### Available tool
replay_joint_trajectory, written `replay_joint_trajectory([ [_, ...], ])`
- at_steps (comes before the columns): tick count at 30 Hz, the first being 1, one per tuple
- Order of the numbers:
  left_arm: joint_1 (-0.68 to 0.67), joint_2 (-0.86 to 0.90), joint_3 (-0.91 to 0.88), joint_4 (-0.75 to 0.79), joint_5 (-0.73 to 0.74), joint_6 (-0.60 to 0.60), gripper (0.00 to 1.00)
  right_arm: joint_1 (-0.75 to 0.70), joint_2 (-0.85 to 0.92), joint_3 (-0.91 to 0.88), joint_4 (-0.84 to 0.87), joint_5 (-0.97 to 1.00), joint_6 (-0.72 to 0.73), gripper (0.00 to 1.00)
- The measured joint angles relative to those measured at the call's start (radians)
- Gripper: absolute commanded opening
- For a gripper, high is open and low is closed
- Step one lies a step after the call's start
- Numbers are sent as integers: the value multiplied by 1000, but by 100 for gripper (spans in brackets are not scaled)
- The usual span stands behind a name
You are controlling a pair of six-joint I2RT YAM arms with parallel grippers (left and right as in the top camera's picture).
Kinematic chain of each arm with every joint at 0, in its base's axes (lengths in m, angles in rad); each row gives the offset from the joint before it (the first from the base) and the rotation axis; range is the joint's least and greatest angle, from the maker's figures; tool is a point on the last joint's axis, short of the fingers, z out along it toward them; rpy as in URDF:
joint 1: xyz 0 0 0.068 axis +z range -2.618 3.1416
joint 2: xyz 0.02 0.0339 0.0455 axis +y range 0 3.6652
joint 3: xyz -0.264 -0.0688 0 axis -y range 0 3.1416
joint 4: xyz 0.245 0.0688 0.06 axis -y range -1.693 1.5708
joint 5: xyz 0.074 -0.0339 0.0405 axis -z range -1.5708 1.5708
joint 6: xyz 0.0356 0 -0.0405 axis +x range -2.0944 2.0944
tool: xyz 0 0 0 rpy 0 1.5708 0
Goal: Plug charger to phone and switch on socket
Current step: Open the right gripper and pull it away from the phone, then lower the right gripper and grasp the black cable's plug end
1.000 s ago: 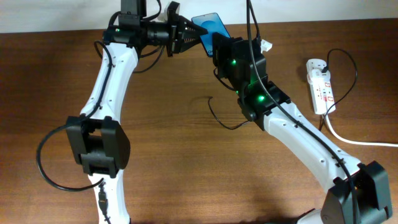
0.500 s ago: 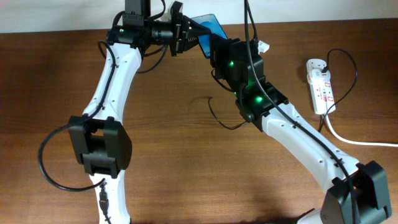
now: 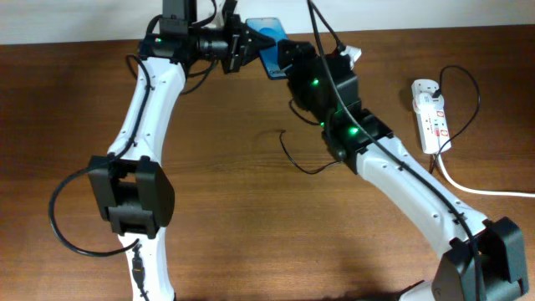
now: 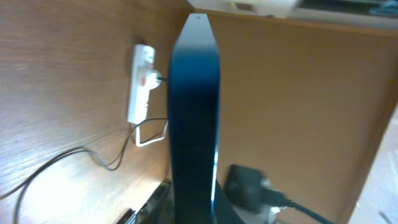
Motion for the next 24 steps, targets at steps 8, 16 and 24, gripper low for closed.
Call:
replay_joint_trajectory([
  [8, 57, 0, -1, -208, -90, 329, 0, -218, -243, 22, -756, -92, -596, 98],
  [16, -1, 0, -1, -172, -127, 324, 0, -219, -205, 17, -843, -95, -649, 98],
  [24, 0, 0, -1, -172, -127, 324, 0, -219, -205, 17, -843, -95, -658, 98],
])
